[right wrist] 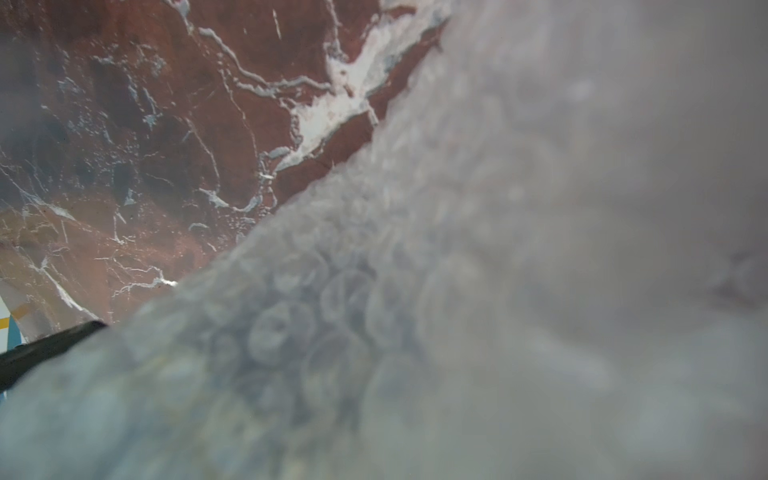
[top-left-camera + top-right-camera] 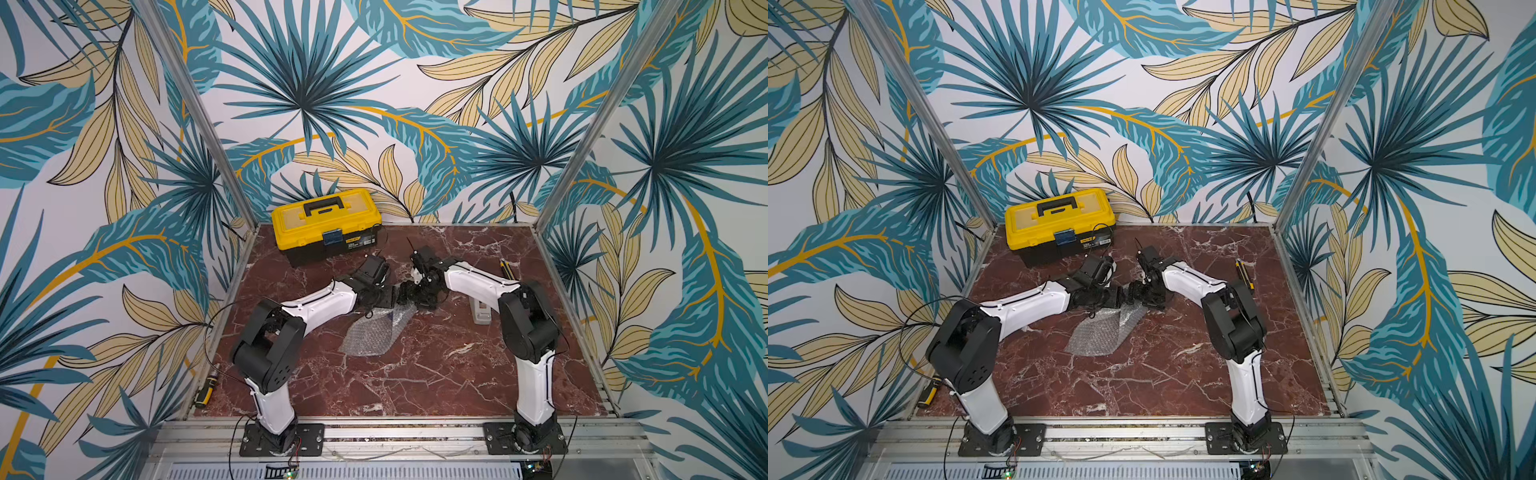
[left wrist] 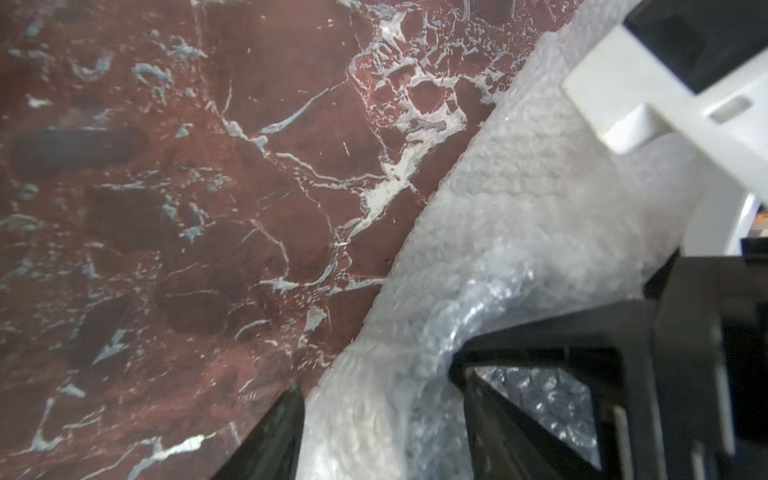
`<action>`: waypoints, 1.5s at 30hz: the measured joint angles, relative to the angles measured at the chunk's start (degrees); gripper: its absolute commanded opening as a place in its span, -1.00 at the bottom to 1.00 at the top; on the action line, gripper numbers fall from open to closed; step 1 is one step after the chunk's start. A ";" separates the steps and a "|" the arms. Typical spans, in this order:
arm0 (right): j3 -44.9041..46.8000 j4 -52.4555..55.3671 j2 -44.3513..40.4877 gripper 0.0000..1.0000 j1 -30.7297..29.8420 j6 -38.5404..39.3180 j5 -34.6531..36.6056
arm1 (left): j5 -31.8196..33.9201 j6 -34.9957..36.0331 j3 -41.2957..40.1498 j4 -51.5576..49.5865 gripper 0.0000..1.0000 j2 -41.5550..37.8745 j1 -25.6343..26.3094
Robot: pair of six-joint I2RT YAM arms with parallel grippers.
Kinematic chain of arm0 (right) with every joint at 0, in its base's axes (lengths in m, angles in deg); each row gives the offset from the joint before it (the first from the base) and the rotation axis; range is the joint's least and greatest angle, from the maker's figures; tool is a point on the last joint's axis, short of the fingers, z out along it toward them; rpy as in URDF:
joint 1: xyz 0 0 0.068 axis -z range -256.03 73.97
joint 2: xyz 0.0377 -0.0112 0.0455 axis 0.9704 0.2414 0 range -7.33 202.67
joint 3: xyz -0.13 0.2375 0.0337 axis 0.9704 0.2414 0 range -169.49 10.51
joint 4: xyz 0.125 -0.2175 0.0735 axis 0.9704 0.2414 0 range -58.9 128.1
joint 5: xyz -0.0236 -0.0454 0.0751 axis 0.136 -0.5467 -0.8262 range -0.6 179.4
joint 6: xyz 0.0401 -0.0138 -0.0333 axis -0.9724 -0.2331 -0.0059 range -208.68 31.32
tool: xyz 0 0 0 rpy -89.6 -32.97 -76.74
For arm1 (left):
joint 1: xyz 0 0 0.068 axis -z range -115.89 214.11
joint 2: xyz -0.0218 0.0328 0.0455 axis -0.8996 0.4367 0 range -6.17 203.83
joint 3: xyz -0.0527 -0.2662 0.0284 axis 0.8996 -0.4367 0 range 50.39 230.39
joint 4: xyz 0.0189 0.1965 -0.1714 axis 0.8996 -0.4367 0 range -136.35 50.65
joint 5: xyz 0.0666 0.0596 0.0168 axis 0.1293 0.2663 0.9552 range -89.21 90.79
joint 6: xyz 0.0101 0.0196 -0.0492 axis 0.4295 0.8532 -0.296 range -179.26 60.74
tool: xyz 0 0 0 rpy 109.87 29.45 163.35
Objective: Wrap mugs in bubble wrap
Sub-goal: Wrap the mug in bubble wrap.
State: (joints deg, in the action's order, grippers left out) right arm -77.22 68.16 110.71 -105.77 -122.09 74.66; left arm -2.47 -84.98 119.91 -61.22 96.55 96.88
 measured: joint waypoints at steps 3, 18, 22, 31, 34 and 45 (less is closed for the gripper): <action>0.13 -0.13 -0.04 0.49 0.02 0.00 -0.15 | -0.44 0.02 0.17 0.00 0.15 1.27 0.00; 3.96 3.61 -15.54 0.70 1.97 0.04 0.87 | -1.64 2.49 3.72 0.39 -0.06 5.77 0.79; 4.22 3.98 -17.20 0.79 6.43 0.52 2.19 | -1.44 4.00 5.05 -0.70 -0.08 6.56 1.18; 1.44 1.68 -11.93 0.78 17.75 0.83 2.75 | -1.20 5.86 5.66 -1.44 -0.10 6.84 1.42; -2.56 0.44 -7.28 0.74 19.12 0.79 1.97 | -1.20 6.19 5.79 -1.60 -0.10 6.95 1.42; -12.61 -2.84 5.97 0.27 19.58 -1.62 -1.42 | -1.03 6.78 5.79 -1.62 -0.11 6.95 1.46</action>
State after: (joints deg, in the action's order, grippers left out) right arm -89.83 65.32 116.68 -86.18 -123.71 73.24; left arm -3.50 -78.20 125.70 -62.83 103.50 98.35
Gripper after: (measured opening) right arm 0.670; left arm 0.447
